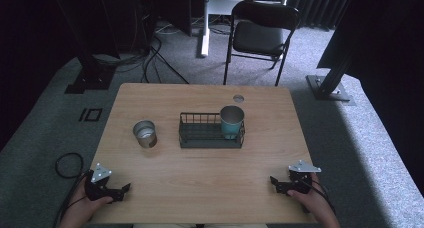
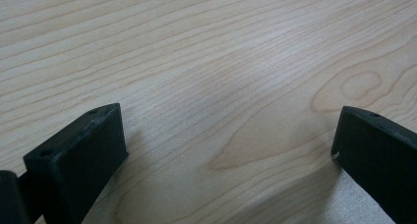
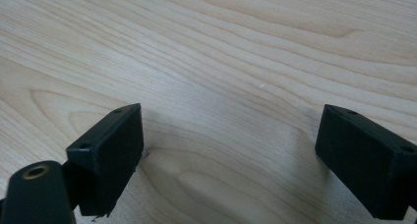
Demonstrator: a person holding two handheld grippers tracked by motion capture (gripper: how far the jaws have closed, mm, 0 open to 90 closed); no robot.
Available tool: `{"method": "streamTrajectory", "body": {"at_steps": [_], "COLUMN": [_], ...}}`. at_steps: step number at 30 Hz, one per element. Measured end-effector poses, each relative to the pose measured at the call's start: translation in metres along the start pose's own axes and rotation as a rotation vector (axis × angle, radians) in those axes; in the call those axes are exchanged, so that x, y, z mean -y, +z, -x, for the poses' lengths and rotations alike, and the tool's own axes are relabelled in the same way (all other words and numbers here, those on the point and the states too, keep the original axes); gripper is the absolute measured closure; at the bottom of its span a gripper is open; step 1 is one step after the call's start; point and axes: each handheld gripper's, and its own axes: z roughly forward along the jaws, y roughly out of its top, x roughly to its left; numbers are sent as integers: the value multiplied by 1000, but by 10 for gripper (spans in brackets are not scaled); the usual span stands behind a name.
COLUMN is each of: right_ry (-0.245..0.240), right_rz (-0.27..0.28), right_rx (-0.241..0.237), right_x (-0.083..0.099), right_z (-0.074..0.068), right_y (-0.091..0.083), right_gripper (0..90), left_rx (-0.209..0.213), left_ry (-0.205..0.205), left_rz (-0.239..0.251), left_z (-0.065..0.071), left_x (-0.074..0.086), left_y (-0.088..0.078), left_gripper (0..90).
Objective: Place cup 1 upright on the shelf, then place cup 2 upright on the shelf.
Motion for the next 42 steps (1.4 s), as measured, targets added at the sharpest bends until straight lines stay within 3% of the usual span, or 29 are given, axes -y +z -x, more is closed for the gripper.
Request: {"method": "streamTrajectory", "body": {"at_steps": [6,10,18,25,28,32,42], "right_ry": [-13,-13,-13,-14,-14,-13,-13], "right_rz": [-5,-5,-5,-5,-5,-5,-5], "right_rx": [6,6,6,6,6,6,7], "right_x": [-1,-1,-1,-1,-1,-1,-1], "right_z": [-1,-1,-1,-1,-1,-1,-1], "right_y": [1,1,1,1,1,1,1], "right_gripper": [104,104,104,104,104,104,104], "left_rx": [-1,-3,3,-2,8,14,-2], "left_ry": [0,31,60,46,4,-38,-67], "left_rz": [0,8,-36,-30,14,38,82], "left_z": [0,4,8,8,7,4,2], "left_x": [0,2,0,-2,-6,-9,-19], "left_y": [0,-2,-6,-7,-12,-12,-4], "left_gripper": [6,6,6,6,6,6,6]}}
